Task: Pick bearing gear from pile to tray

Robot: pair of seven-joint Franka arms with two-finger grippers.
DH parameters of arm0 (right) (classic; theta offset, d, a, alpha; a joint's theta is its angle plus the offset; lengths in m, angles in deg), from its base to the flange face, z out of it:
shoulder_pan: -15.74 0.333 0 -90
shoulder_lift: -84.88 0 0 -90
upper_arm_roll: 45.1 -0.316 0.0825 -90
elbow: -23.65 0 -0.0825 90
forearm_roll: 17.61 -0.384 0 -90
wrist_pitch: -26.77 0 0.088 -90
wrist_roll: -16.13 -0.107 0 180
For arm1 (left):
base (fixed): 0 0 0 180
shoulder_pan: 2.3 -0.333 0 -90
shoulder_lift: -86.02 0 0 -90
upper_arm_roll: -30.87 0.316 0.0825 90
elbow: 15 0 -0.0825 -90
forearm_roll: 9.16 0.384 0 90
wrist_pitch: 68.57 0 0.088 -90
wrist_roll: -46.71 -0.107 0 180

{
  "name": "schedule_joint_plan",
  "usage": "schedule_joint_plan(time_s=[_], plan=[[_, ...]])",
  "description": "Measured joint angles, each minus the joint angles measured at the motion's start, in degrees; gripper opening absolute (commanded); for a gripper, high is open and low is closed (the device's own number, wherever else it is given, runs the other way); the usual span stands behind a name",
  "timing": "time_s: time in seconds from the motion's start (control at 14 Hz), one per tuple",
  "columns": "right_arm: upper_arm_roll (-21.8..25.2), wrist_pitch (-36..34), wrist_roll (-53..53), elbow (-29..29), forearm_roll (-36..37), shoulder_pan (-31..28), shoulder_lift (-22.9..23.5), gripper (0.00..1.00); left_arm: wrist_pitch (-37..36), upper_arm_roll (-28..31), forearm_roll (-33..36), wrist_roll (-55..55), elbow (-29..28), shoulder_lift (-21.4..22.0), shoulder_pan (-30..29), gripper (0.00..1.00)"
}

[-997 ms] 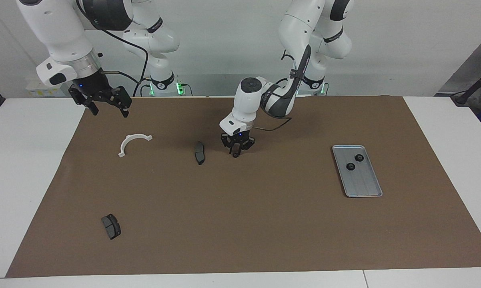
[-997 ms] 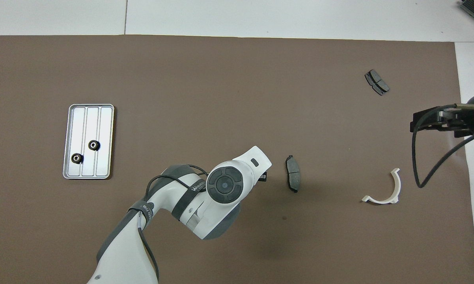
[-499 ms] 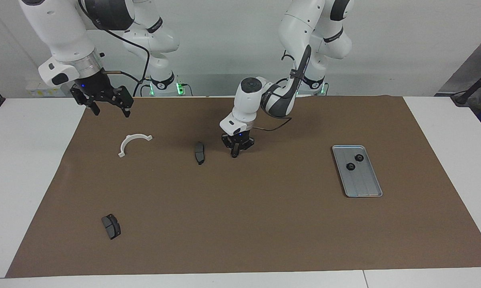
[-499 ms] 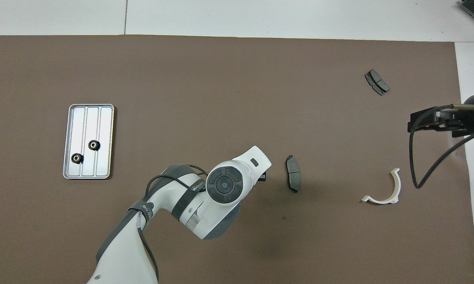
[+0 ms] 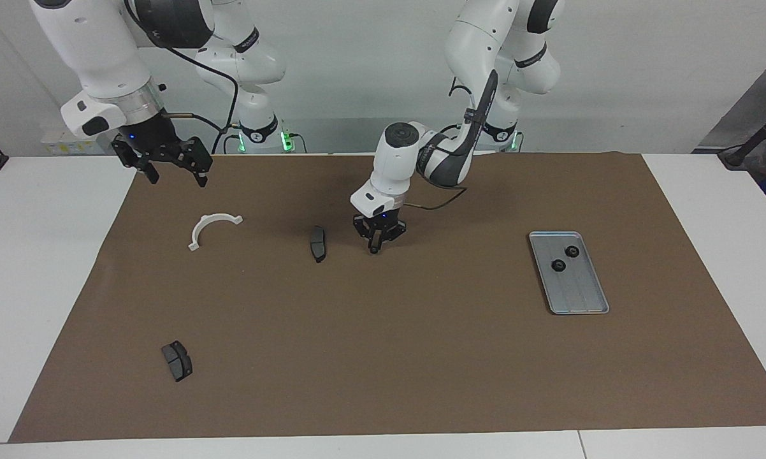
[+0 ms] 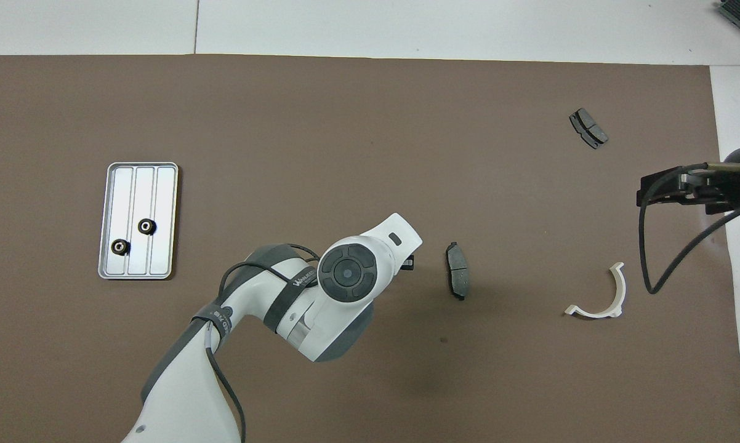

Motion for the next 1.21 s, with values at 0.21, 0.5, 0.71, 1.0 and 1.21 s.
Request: schedule_joint_plan(time_s=[0.21,0.5,0.71,1.0,1.21], plan=[[0.0,0.0,0.0,0.0,0.0,0.0,0.0,1.00,-7.7,0.4,0.0,-0.2,7.0,-0.1,-5.4,0.00],[0.0,0.0,0.0,0.0,0.0,0.0,0.0,1.00,-14.4,0.7,0.0,-3.5,11.5,1.0,-16.0,0.00],[0.0,0.0,0.0,0.0,0.0,0.0,0.0,1.00,-20.3,0.7,0.0,-13.6,11.7,2.7,-25.3,0.00],[0.0,0.0,0.0,0.0,0.0,0.0,0.0,1.00,-23.5,0.8,0.0,-32.9,8.8,3.8,-37.4,0.00],[0.0,0.0,0.0,0.0,0.0,0.0,0.0,1.00,-21.6,0.8,-0.1,-43.3,4.1,4.9,-44.0,0.00]])
